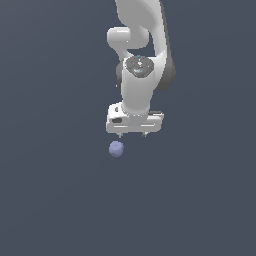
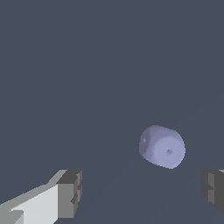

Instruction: Pick up the object and move it to a goal position.

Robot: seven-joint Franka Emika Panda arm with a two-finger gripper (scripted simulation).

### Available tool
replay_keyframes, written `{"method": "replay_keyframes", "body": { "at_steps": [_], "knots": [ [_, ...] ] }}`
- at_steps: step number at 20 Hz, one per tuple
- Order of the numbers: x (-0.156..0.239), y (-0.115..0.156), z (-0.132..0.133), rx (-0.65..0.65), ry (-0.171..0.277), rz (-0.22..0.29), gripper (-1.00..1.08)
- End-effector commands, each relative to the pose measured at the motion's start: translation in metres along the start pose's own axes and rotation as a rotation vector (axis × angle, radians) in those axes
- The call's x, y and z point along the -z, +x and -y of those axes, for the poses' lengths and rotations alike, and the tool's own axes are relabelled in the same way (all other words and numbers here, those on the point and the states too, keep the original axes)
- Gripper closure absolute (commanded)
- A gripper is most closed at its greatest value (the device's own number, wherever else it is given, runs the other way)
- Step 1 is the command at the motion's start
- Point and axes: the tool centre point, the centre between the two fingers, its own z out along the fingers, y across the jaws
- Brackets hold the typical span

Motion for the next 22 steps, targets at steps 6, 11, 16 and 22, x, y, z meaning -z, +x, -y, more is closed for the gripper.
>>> {"method": "replay_keyframes", "body": {
  "at_steps": [6, 11, 16, 22],
  "knots": [
    [0.003, -0.001, 0.002, 0.011, -0.009, 0.001, -0.92],
    [0.008, -0.002, 0.005, 0.029, -0.023, 0.003, -0.92],
    [0.005, -0.002, 0.002, 0.018, -0.019, 0.002, -0.92],
    [-0.019, -0.003, -0.016, -0.055, -0.001, -0.001, -0.92]
  ]
}}
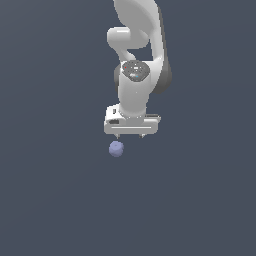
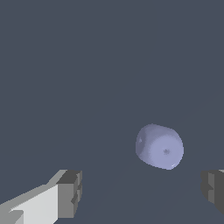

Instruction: Pick up the object and move it to a goal position.

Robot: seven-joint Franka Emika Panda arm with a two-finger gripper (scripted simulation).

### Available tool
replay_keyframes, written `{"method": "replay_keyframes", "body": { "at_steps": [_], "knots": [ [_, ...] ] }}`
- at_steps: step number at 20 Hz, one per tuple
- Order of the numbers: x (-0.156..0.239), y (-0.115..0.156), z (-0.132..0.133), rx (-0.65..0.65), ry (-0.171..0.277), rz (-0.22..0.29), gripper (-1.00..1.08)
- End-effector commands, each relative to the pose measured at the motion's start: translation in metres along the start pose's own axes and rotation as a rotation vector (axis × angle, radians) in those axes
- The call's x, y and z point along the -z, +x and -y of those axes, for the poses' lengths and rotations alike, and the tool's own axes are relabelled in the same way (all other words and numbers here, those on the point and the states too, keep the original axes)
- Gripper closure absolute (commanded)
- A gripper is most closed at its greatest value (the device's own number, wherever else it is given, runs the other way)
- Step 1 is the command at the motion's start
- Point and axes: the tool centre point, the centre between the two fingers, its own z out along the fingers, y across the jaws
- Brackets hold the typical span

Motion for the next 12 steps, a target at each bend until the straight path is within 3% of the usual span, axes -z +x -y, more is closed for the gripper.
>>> {"method": "replay_keyframes", "body": {
  "at_steps": [1, 12],
  "knots": [
    [-0.014, -0.001, -0.011, -0.042, 0.009, 0.0, -0.92],
    [-0.072, -0.009, -0.06, -0.233, 0.036, -0.008, -0.92]
  ]
}}
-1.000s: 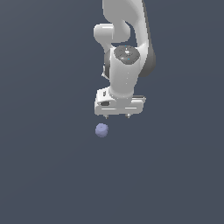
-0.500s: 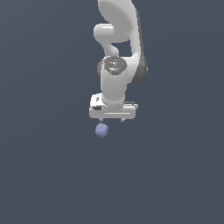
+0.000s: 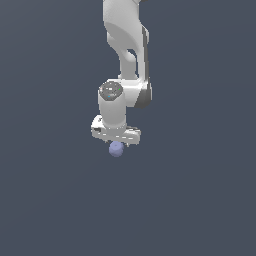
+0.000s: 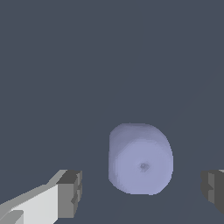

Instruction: Pick up the object and move it to a goal position.

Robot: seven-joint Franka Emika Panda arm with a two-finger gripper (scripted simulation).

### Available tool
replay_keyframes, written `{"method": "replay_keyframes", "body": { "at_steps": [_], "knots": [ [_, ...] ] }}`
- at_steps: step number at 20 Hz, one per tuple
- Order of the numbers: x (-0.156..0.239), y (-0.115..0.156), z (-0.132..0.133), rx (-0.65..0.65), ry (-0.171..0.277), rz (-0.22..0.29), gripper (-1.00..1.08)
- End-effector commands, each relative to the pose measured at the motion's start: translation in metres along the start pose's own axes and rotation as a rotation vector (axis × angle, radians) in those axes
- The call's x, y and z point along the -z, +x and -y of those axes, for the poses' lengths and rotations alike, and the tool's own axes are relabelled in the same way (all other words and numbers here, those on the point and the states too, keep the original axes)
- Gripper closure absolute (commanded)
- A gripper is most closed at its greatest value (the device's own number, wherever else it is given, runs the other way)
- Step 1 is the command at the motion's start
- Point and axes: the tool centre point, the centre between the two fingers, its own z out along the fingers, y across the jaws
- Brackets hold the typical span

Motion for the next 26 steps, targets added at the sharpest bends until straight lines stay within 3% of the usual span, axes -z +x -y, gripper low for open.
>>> {"method": "replay_keyframes", "body": {
  "at_steps": [1, 9, 23, 24, 26],
  "knots": [
    [-0.007, 0.0, -0.006, -0.024, 0.003, -0.003, -0.92],
    [-0.013, -0.001, -0.008, -0.028, 0.003, -0.002, -0.92],
    [-0.059, 0.0, -0.008, -0.033, 0.003, -0.003, -0.92],
    [-0.059, 0.0, -0.008, -0.033, 0.003, -0.003, 1.08],
    [-0.059, 0.0, -0.008, -0.033, 0.003, -0.003, 1.08]
  ]
}}
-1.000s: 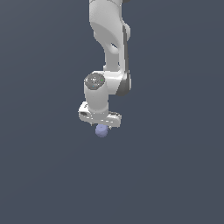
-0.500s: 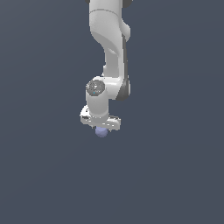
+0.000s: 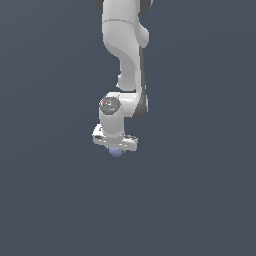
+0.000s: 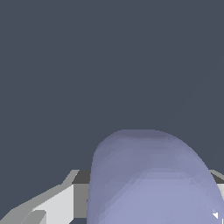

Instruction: Pick up the object and move it to a goal position.

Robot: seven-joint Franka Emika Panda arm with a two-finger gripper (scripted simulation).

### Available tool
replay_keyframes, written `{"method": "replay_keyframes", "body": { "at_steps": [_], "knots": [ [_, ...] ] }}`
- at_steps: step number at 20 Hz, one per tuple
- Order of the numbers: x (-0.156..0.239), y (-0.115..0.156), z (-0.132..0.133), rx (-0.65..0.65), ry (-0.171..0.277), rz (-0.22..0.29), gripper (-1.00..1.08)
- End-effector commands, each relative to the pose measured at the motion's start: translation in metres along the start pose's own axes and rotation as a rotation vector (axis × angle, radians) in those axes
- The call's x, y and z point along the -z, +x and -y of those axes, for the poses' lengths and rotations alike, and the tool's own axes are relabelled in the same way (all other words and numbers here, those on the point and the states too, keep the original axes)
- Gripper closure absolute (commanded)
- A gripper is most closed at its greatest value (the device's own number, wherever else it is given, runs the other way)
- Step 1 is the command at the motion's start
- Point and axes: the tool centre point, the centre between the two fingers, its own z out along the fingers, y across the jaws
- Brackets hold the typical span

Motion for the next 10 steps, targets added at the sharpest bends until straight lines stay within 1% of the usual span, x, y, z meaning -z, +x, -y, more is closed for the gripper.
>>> {"method": "replay_keyframes", "body": {
  "at_steps": [1, 10],
  "knots": [
    [-0.0008, 0.0001, 0.0, 0.0, 0.0, 0.0, 1.08],
    [0.0011, 0.0006, 0.0, 0.0, 0.0, -0.001, 1.08]
  ]
}}
